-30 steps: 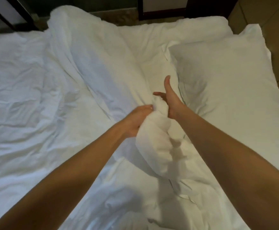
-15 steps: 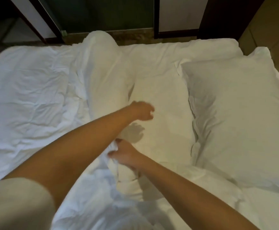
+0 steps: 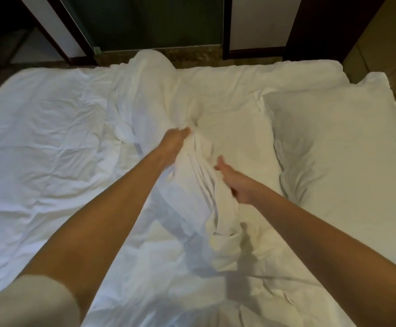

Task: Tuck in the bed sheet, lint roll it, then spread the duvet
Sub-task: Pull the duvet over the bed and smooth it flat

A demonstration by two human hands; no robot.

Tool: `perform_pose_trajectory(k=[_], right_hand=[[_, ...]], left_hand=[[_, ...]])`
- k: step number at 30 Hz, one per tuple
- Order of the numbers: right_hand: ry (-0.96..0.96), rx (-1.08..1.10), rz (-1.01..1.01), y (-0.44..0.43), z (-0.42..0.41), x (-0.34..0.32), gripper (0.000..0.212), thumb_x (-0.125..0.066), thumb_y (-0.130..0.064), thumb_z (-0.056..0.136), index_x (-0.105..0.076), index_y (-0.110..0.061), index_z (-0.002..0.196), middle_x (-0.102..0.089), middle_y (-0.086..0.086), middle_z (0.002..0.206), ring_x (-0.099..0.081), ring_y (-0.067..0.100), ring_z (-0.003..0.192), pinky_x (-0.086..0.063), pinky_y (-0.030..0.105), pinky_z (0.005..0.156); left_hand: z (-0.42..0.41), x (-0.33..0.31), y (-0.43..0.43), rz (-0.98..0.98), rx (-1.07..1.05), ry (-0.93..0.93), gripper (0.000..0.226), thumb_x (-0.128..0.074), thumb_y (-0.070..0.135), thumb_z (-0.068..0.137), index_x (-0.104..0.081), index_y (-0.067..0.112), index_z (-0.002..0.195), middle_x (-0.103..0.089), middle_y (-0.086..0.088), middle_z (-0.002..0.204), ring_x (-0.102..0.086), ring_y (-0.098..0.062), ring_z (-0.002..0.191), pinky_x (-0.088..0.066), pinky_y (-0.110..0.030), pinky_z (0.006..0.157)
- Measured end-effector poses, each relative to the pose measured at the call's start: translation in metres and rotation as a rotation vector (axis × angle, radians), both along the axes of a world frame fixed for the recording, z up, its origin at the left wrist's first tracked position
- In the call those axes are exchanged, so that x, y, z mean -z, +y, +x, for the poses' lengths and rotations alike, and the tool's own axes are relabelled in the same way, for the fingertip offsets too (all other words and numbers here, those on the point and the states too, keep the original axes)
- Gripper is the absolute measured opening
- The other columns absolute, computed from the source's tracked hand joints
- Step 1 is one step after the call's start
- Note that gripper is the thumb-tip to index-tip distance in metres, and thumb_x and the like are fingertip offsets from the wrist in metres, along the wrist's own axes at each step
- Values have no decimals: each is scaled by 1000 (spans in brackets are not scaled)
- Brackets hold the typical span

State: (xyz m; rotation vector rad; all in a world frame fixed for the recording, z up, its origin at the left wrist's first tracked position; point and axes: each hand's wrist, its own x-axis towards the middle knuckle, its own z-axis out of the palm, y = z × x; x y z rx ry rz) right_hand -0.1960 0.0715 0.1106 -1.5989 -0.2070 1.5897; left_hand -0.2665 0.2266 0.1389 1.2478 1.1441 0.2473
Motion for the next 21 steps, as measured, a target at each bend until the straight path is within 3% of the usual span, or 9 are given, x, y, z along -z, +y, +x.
perform_pose_trajectory(k=[2, 4, 7, 10, 12, 14, 17, 19, 21], right_hand=[[174, 315, 17, 12, 16, -6, 78, -18, -66, 92, -41, -6, 136, -55, 15, 127, -56, 28, 111, -47, 34, 76], [378, 475, 142, 31, 25, -21, 85, -14, -68, 91, -42, -2, 137, -63, 17, 119, -63, 27, 106, -50, 30, 71], [453, 462, 246, 63, 19, -43, 75, -32, -67, 89, -57, -4, 122, -69, 17, 103, -67, 25, 84, -52, 33, 68], [281, 389, 188, 77, -5, -36, 29, -45, -29, 99, -57, -5, 88, -68, 7, 60, -66, 16, 54, -53, 22, 50], [250, 409, 103, 74, -24, -22, 23, -50, -21, 97, -58, 0, 98, -71, 13, 77, -70, 20, 68, -54, 25, 54], [123, 402, 75, 73, -38, -12, 31, -60, -16, 92, -57, 3, 116, -66, 18, 108, -65, 26, 92, -54, 34, 73], [-285, 237, 147, 79, -64, -19, 30, -62, -9, 87, -61, 0, 116, -64, 19, 116, -62, 29, 102, -50, 38, 91], [-496, 48, 208, 79, -80, -25, 27, -60, -11, 87, -62, -2, 113, -65, 17, 112, -62, 29, 102, -50, 34, 87], [-576, -96, 214, 75, -85, -20, 30, -60, -15, 87, -59, -3, 115, -65, 15, 112, -62, 28, 102, -48, 30, 82]], left_hand=[[-5, -37, -6, -269, -120, -336, 26, -44, 20, 99, -63, 2, 95, -70, -8, 77, -67, -21, 75, -55, -29, 67], [-21, -55, -17, -428, -114, -449, 40, -37, 22, 100, -70, 6, 84, -72, -6, 71, -69, -17, 66, -57, -25, 59], [-64, -44, -42, -594, -63, -367, 49, -33, 24, 100, -74, 6, 80, -73, -9, 77, -71, -20, 70, -57, -27, 59], [-102, -32, -44, -612, 41, -185, 29, -38, 19, 98, -64, 6, 100, -72, -6, 93, -70, -18, 83, -56, -27, 73], [-114, -36, -25, -400, 233, 74, 18, -48, 12, 93, -63, 4, 100, -68, -9, 102, -64, -20, 91, -50, -27, 79], [-106, -46, -6, 32, 382, 367, 14, -59, 12, 82, -60, 3, 92, -61, -12, 92, -57, -22, 85, -45, -27, 75], [-59, -56, 10, 704, 310, 329, 27, -55, 18, 84, -60, 11, 109, -59, -4, 100, -55, -20, 92, -42, -25, 81], [-16, -49, 9, 801, 577, 259, 35, -50, 26, 89, -58, 15, 122, -59, -5, 122, -54, -23, 111, -41, -29, 96], [13, -20, 8, 831, 994, 702, 50, -45, 42, 94, -42, 21, 140, -38, -6, 147, -32, -30, 135, -24, -43, 112]])
